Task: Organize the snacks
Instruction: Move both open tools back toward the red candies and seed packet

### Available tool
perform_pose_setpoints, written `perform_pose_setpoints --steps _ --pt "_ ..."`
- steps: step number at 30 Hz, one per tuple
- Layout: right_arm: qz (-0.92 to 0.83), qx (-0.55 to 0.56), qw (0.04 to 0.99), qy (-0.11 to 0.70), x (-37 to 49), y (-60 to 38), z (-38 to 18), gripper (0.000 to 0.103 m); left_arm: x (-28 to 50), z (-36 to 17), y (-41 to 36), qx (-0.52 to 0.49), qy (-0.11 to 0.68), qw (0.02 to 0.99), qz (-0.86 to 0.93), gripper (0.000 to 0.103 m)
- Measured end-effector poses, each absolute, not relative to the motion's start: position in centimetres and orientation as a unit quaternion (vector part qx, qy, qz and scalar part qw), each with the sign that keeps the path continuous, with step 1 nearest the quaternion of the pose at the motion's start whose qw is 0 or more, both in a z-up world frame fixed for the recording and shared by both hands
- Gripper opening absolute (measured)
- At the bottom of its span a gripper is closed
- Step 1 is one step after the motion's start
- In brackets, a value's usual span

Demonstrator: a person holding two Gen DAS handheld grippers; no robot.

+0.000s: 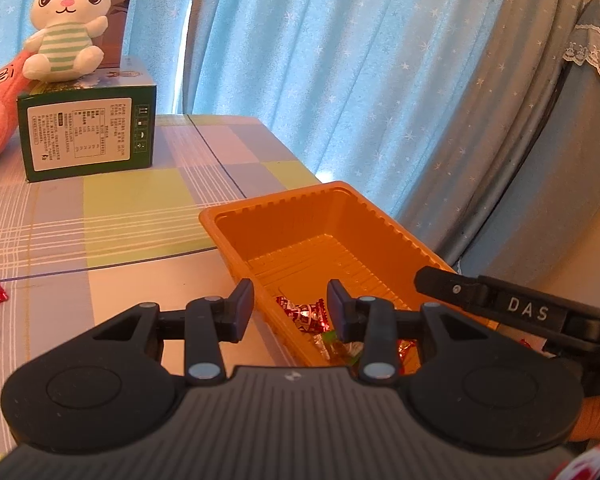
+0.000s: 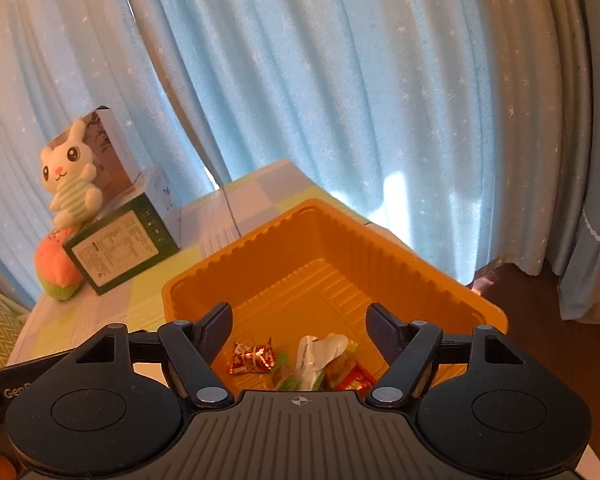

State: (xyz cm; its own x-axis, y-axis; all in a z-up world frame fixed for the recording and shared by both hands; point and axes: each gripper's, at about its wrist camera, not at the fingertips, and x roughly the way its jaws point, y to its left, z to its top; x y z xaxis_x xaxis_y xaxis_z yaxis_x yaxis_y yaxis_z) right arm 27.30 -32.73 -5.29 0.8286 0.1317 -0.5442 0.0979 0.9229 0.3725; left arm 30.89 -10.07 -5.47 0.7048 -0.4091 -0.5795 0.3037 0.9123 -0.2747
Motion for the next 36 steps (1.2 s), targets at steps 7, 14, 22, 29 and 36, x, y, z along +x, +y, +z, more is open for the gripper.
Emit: perform_pose_setpoints --steps 7,14,22,29,36 --pt "0.001 0.192 0.936 0.295 27.4 -32.5 -5.2 0.074 30.7 -5.4 -9.4 -0.081 0.331 0.921 -0.190 0.036" --pt "-0.003 0.189 0.937 0.294 27.4 -32.0 -5.2 0.074 30.6 -5.3 -8.6 -0.081 0.329 0.923 -0.183 0.039" --pt "0.014 0.174 0.939 0.296 27.5 -30.3 -5.0 0.074 30.1 -5.1 -6.8 -0.078 0.324 0.929 -0.163 0.054" --pt "0.044 0.152 0.943 0.293 27.7 -27.6 -4.6 0.074 29.7 -5.0 -3.6 -0.077 0.321 0.935 -0.131 0.073" --pt "0.072 0.132 0.946 0.288 28.0 -24.7 -4.3 0.074 29.0 -4.9 0.0 -0.072 0.313 0.942 -0.098 0.085"
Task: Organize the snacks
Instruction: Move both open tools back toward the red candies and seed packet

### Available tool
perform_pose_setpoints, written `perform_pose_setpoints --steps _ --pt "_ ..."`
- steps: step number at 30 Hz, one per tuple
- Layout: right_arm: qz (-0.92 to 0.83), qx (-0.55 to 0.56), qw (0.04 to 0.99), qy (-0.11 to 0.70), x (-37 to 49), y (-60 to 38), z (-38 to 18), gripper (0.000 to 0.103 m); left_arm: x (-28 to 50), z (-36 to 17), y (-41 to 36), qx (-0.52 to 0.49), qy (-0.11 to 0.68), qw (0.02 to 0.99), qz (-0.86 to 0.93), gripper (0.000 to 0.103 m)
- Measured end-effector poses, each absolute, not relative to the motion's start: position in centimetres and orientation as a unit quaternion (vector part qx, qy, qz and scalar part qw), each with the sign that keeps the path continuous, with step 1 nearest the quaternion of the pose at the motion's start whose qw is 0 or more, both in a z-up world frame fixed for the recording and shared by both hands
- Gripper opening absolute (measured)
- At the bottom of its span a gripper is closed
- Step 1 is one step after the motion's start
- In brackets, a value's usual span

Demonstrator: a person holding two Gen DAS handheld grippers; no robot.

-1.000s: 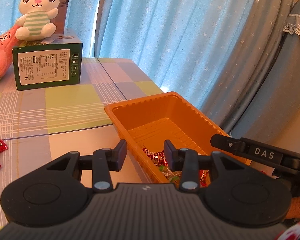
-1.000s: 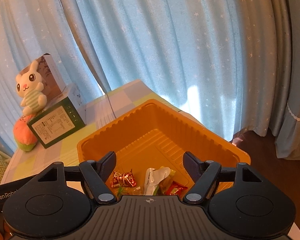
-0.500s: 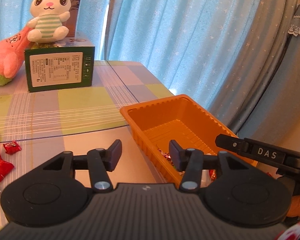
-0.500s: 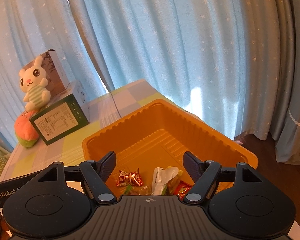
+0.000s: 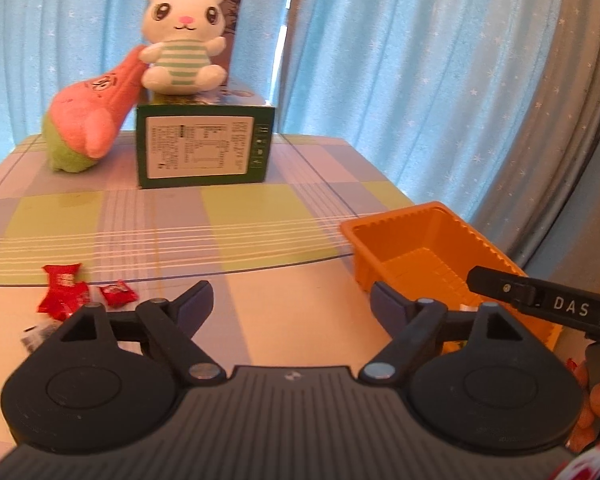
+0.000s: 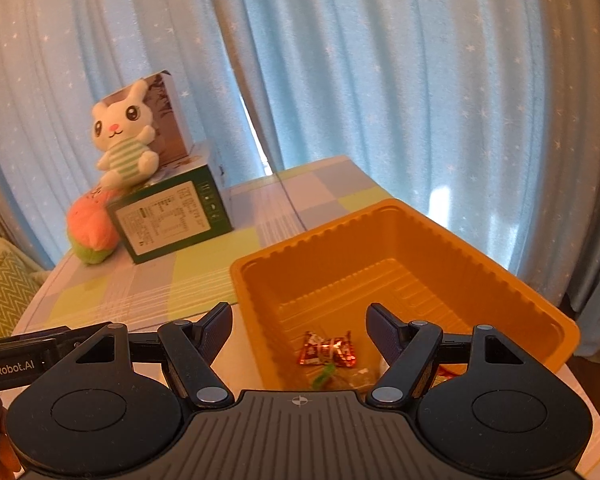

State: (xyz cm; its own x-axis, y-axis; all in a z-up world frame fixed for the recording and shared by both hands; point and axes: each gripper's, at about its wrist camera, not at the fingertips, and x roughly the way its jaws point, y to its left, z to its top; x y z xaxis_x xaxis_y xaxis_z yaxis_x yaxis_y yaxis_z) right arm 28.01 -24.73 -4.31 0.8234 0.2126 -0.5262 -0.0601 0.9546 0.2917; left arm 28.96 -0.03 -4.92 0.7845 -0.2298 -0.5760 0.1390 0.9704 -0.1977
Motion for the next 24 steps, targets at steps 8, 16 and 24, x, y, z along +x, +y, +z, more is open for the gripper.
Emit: perform_pose_setpoints --steps 8,16,24 --pt "0.104 0.117 0.945 0.286 28.4 -21.4 -4.0 0.074 27.8 -5.0 4.3 -0.068 0.305 0.949 -0.035 0.090" --pt "0.148 0.085 0.943 0.286 29.0 -16.4 -4.0 0.074 26.3 -6.1 9.7 -0.076 0.308 0.948 0.037 0.093" --pt "0.190 0.051 0.936 0.291 30.0 -11.7 -4.3 0.074 25.7 -8.0 13.5 -0.094 0.337 0.933 0.086 0.092"
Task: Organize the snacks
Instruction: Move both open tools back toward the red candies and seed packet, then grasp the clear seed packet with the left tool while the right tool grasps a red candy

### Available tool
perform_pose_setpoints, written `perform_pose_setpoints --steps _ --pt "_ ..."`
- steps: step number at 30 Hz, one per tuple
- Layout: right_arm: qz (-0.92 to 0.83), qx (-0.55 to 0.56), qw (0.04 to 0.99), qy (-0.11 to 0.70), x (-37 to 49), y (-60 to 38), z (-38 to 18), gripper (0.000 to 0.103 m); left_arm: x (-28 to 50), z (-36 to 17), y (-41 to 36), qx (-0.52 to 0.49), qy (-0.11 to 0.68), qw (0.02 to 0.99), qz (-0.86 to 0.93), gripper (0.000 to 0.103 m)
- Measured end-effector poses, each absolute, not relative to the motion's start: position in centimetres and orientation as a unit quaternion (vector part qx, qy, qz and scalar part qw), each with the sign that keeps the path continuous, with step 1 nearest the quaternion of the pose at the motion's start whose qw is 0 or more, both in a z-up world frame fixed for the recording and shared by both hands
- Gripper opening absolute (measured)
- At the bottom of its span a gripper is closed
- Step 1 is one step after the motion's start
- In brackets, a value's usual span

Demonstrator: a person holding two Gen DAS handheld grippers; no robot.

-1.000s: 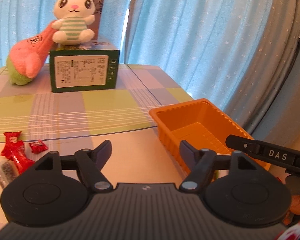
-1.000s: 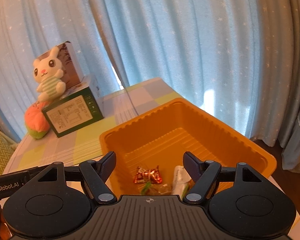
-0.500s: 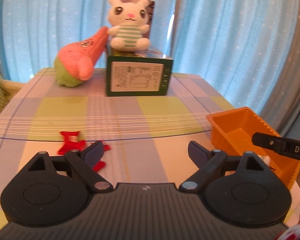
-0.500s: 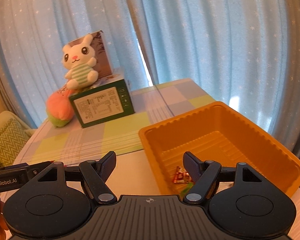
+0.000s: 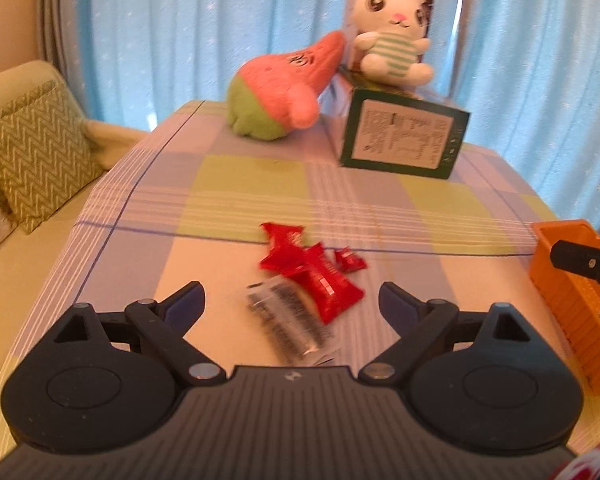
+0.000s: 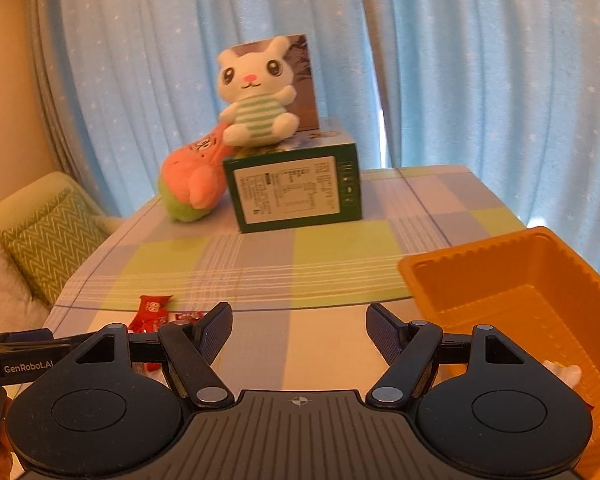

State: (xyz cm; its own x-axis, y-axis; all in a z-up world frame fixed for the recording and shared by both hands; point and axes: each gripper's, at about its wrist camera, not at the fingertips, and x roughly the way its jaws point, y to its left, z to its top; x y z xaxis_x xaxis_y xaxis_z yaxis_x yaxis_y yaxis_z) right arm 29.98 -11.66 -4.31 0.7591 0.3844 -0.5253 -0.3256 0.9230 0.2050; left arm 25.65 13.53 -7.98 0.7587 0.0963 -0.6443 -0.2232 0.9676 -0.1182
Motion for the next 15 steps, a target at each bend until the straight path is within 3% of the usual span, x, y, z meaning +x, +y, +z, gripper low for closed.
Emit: perform_pose_setpoints --steps 8,15 --pt "0.219 0.026 0.927 0.302 32.1 -8.5 -5.6 0.073 26.4 -10.5 15.4 -0.116 0.362 0.918 0.115 0.080" --pt "0.240 0.018 0.918 0.315 33.8 -6.5 -7.0 0.073 27.9 -12.6 15.2 -0.125 0.377 0.911 0.107 0.061"
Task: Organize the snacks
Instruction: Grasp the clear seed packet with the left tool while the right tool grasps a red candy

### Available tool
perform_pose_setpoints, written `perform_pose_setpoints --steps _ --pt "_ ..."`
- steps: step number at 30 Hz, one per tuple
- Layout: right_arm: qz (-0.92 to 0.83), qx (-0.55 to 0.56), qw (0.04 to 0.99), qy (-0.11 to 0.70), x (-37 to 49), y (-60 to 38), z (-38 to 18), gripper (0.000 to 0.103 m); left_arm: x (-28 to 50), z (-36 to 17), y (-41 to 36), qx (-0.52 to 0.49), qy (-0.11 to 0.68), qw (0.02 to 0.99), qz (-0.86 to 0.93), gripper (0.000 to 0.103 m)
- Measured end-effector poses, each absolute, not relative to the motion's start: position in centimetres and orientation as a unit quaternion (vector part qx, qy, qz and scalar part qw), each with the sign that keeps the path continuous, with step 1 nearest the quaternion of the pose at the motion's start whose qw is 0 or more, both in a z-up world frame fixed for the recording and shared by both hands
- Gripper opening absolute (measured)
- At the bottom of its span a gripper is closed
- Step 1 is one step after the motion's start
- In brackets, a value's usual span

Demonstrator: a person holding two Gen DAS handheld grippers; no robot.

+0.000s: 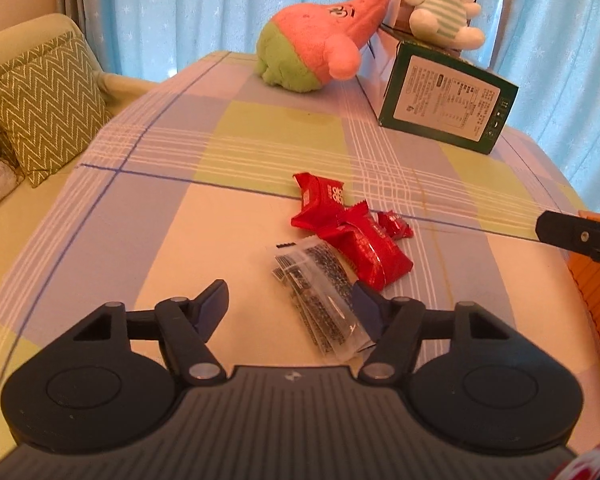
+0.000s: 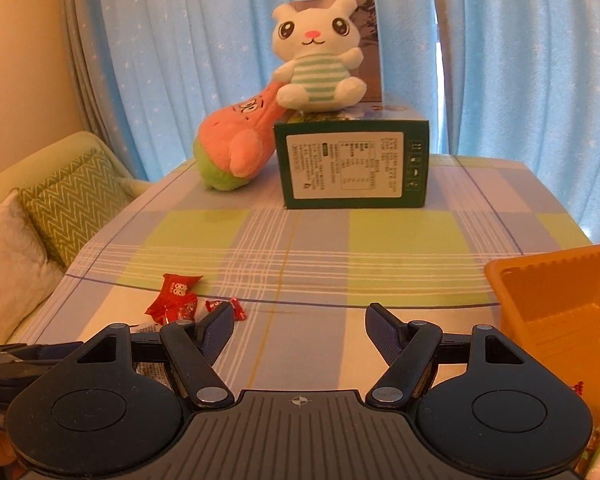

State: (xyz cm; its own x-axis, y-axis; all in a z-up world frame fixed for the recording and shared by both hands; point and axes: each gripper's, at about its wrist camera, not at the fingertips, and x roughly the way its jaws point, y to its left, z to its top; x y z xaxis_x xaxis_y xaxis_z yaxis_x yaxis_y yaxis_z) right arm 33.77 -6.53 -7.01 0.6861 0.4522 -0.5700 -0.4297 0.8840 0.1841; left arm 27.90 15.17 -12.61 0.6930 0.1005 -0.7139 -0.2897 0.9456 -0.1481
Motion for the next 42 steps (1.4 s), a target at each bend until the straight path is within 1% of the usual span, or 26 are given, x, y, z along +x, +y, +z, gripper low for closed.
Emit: perform_pose_setpoints --steps 10,13,14,16,17,22,24,28,33,41,42 --pt "0.253 0.018 0.912 0.323 34.8 -5.3 -7.6 0.073 29.5 -13.5 14.8 -0.123 0.376 0.914 0.094 0.059" --pt "0.256 0.014 0.910 0.325 35.1 -4.8 -7.8 0.073 30.0 -13.9 14.4 -0.104 0.379 0.915 0.092 0.058" --pt "0.257 0.014 0.910 0.326 35.1 -4.7 -7.9 0.073 30.1 -13.9 14.2 -0.094 0.379 0.916 0.090 0.056" --pt "0.260 0.013 0.908 0.328 35.3 -4.5 -8.1 0.068 30.2 -14.0 14.0 -0.079 0.380 0.917 0.087 0.051" --pt "0.263 0.012 0.907 0.330 35.4 -4.4 -8.2 0.067 30.2 -14.0 13.9 -0.067 0.382 0.918 0.084 0.043" --pt "0.289 0.006 0.897 0.334 35.6 -3.4 -8.8 0.055 29.5 -13.7 14.6 -0.047 0.400 0.913 0.070 0.036" --pt "0.306 0.002 0.890 0.338 35.8 -2.7 -9.2 0.053 29.1 -13.4 15.2 -0.046 0.407 0.910 0.063 0.034" --pt "0.348 -0.007 0.870 0.350 35.9 -1.0 -10.2 0.049 28.4 -13.0 16.6 -0.038 0.412 0.908 0.068 0.033" --pt "0.383 -0.027 0.856 0.345 35.9 1.3 -10.8 0.046 28.2 -13.0 18.4 -0.075 0.412 0.905 0.072 0.033" --pt "0.395 -0.082 0.850 0.339 36.8 4.4 -12.1 0.040 28.4 -13.2 19.0 -0.083 0.413 0.905 0.062 0.033" --pt "0.395 -0.090 0.848 0.341 37.0 4.7 -12.4 0.038 28.4 -13.3 19.1 -0.084 0.413 0.905 0.062 0.033"
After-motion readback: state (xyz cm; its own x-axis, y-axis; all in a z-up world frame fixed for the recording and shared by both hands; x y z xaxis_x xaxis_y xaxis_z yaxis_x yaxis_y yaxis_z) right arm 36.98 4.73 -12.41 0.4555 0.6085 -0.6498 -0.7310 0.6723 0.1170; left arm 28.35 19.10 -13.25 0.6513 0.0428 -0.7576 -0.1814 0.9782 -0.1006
